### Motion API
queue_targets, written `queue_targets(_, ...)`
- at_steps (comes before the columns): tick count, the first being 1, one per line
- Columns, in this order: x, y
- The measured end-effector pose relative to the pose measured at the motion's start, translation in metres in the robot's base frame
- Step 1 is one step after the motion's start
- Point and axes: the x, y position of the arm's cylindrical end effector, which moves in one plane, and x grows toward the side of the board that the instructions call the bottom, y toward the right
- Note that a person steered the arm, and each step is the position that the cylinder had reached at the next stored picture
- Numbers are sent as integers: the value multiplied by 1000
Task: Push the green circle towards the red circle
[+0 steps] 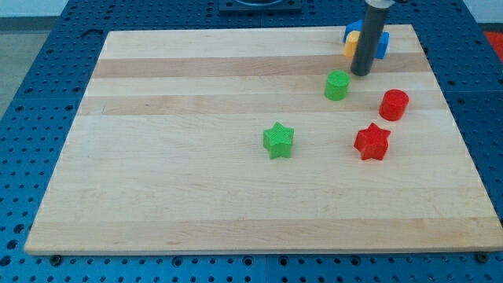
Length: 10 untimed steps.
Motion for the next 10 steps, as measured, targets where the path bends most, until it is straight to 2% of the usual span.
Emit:
queue_targets(3,63,-7)
queue_targets(5,2,-7)
queue_targets(6,-9,-22)
queue_targets(8,37,-71)
queue_targets(10,50,-13)
